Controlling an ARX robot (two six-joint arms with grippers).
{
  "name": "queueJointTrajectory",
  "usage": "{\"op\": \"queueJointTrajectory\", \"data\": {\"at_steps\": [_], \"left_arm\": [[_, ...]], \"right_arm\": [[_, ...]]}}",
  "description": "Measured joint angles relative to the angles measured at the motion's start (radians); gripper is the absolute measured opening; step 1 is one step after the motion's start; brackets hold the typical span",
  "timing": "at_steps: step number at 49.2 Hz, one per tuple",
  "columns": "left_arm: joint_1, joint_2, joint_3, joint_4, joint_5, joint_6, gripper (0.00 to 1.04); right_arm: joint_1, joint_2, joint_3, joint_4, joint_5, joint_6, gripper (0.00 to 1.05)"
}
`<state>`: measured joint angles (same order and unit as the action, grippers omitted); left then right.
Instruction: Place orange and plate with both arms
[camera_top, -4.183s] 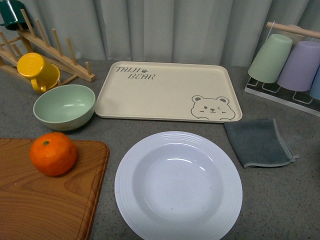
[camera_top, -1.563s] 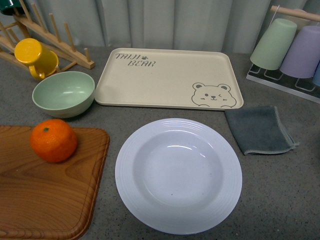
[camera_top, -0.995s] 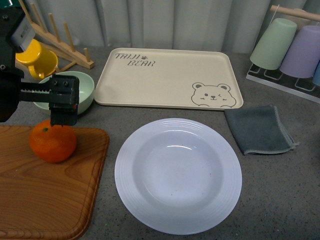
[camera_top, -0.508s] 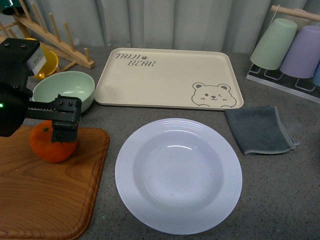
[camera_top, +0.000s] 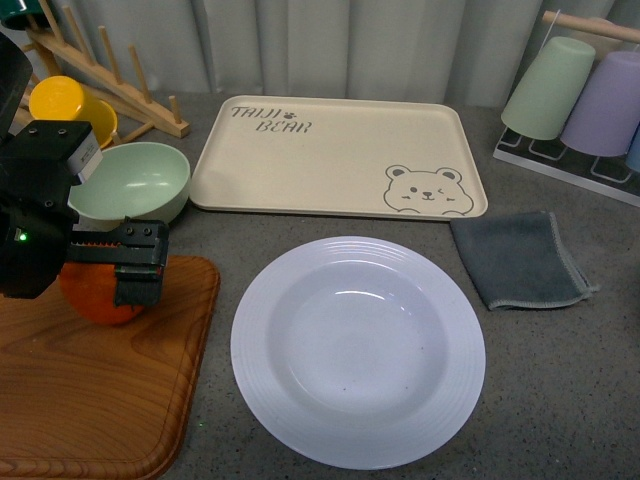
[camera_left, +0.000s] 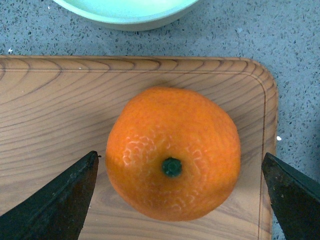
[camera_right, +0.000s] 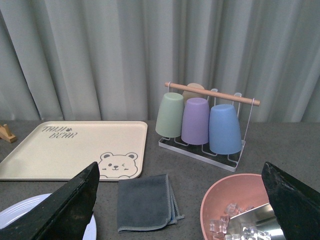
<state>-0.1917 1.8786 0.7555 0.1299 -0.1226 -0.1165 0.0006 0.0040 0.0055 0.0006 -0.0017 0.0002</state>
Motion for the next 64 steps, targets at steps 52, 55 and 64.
{"op": "queueJointTrajectory", "data": {"at_steps": [52, 55, 64], "left_arm": [[0.038, 0.020, 0.010, 0.032, 0.020, -0.040, 0.70], [0.032, -0.015, 0.009, 0.027, 0.017, -0.040, 0.70], [-0.036, -0.095, 0.035, 0.011, 0.013, -0.052, 0.70]], "right_arm": [[0.000, 0.000, 0.000, 0.000, 0.000, 0.000, 0.96], [0.000, 0.000, 0.000, 0.000, 0.000, 0.000, 0.96], [0.000, 0.000, 0.000, 0.000, 0.000, 0.000, 0.96]]}}
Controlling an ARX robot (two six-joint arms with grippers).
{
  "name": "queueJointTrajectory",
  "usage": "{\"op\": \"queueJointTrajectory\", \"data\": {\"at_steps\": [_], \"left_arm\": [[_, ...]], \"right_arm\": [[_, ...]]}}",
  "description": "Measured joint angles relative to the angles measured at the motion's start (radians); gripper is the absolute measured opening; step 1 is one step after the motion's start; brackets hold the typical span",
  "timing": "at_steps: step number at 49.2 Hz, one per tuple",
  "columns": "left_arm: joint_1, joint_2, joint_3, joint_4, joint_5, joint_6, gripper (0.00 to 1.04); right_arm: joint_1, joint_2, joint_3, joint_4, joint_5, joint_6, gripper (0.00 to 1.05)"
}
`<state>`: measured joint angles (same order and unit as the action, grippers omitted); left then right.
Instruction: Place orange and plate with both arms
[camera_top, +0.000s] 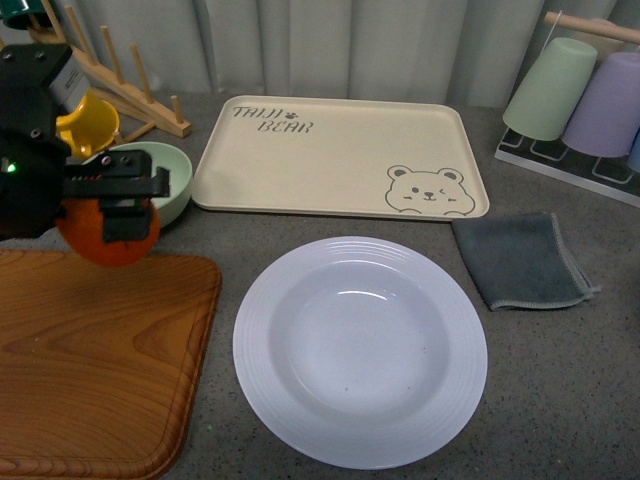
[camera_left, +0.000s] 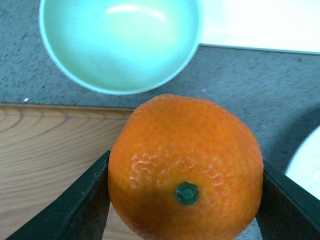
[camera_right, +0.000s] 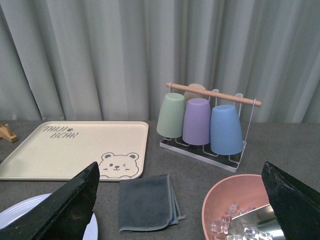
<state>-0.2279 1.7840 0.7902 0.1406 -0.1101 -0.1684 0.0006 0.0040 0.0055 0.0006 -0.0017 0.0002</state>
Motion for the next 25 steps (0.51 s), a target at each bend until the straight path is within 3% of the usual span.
{"op": "queueJointTrajectory", "data": {"at_steps": [25], "left_arm": [[-0.289, 0.097, 0.092, -0.035, 0.024, -0.191, 0.70]], "right_arm": [[0.000, 0.000, 0.000, 0.000, 0.000, 0.000, 0.96]]}}
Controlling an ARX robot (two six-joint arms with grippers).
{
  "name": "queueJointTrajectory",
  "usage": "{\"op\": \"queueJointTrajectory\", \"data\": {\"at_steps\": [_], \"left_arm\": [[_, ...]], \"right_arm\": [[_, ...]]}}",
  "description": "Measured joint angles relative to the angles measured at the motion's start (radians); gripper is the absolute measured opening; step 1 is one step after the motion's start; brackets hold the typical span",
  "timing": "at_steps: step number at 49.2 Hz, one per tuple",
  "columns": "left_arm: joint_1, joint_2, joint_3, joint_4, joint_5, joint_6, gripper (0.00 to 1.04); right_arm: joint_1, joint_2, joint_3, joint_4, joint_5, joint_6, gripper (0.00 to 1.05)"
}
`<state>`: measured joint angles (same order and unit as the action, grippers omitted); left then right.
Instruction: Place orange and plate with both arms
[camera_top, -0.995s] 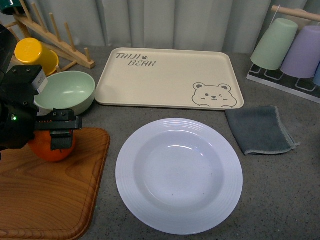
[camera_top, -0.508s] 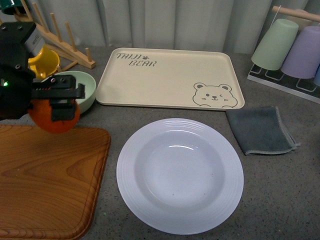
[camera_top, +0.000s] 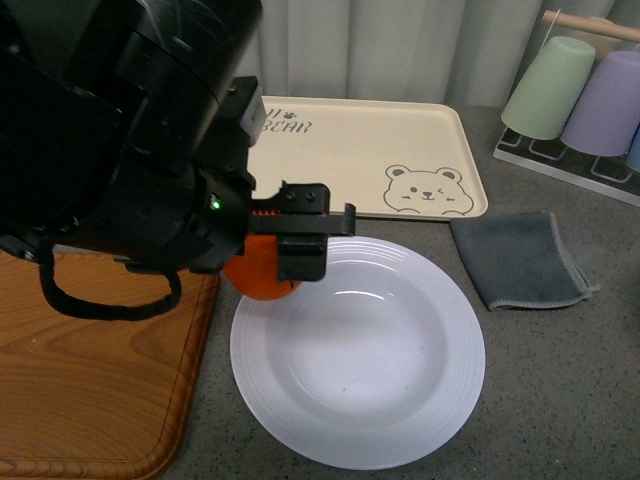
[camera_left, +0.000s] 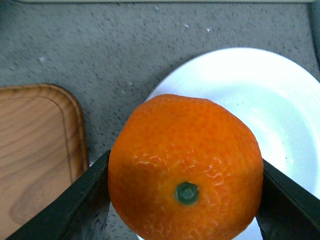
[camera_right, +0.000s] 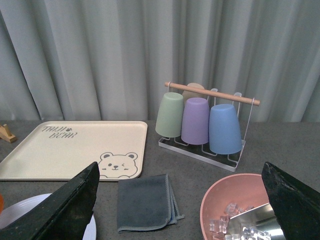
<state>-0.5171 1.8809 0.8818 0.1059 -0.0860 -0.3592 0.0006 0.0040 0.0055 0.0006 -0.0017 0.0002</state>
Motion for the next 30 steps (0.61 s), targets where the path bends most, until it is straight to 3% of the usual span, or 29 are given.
{"op": "queueJointTrajectory", "data": {"at_steps": [30], "left_arm": [[-0.111, 0.091, 0.005, 0.019, 0.012, -0.130, 0.70]], "right_arm": [[0.000, 0.000, 0.000, 0.000, 0.000, 0.000, 0.96]]}}
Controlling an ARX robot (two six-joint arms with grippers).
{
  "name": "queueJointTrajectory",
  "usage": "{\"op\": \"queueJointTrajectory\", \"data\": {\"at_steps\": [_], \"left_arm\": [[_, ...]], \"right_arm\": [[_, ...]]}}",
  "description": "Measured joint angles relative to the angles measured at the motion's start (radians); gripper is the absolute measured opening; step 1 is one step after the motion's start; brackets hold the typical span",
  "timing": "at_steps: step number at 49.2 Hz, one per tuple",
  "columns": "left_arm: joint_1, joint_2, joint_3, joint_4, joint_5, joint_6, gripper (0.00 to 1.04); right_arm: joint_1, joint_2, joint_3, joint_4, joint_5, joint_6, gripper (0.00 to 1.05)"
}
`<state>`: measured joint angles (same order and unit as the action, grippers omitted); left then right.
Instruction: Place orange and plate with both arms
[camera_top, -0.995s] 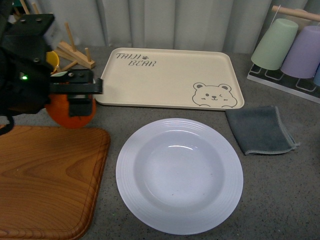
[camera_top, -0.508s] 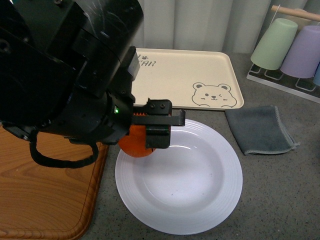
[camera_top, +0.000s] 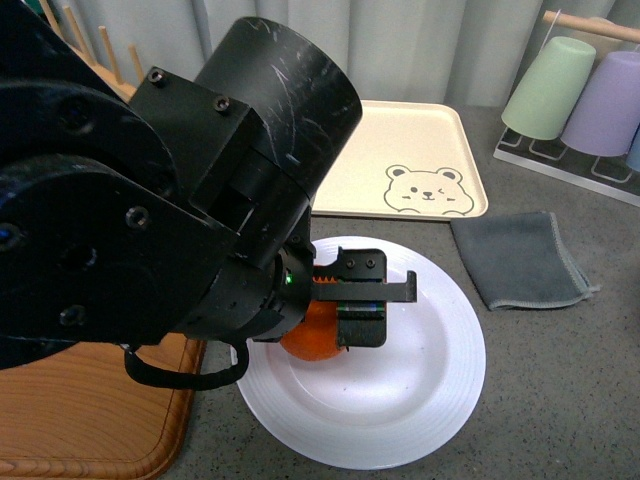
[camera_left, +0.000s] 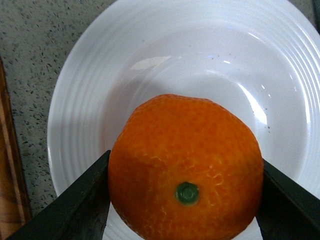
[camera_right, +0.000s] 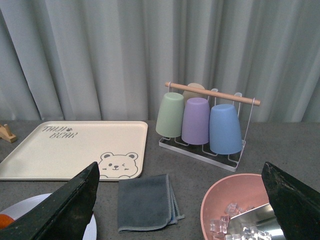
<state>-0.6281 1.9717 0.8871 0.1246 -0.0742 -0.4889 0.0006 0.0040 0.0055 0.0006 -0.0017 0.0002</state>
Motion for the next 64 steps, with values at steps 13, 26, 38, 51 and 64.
{"op": "queueJointTrajectory", "data": {"at_steps": [13, 26, 38, 51, 64], "left_arm": [[-0.012, 0.029, 0.006, 0.007, -0.003, -0.010, 0.70], [-0.012, 0.029, 0.007, 0.012, -0.011, -0.008, 0.79], [-0.009, 0.029, 0.007, 0.014, -0.010, -0.010, 0.98], [0.074, -0.062, 0.002, 0.016, -0.040, 0.000, 0.98], [0.246, -0.251, -0.108, 0.037, -0.098, 0.040, 0.98]], "right_arm": [[0.000, 0.000, 0.000, 0.000, 0.000, 0.000, 0.96], [0.000, 0.000, 0.000, 0.000, 0.000, 0.000, 0.96], [0.000, 0.000, 0.000, 0.000, 0.000, 0.000, 0.96], [0.000, 0.000, 0.000, 0.000, 0.000, 0.000, 0.96], [0.000, 0.000, 0.000, 0.000, 0.000, 0.000, 0.96]]}}
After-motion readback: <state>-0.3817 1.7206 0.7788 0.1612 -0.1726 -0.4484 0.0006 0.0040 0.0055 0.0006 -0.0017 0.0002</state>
